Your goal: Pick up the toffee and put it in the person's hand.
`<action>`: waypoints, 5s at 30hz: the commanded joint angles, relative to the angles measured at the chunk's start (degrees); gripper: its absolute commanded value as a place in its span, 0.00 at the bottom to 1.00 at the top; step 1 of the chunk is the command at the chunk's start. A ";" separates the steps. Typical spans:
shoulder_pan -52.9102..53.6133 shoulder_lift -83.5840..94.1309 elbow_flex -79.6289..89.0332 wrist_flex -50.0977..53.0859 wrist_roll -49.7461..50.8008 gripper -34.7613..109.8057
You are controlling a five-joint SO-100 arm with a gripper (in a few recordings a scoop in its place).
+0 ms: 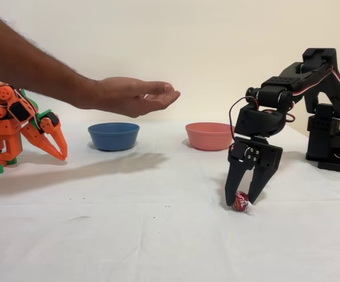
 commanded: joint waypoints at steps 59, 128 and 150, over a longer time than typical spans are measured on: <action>30.50 33.22 -5.71 -2.55 -15.12 0.36; 32.70 33.22 -10.37 8.96 -20.13 0.35; 37.35 77.52 49.83 10.28 -17.93 0.24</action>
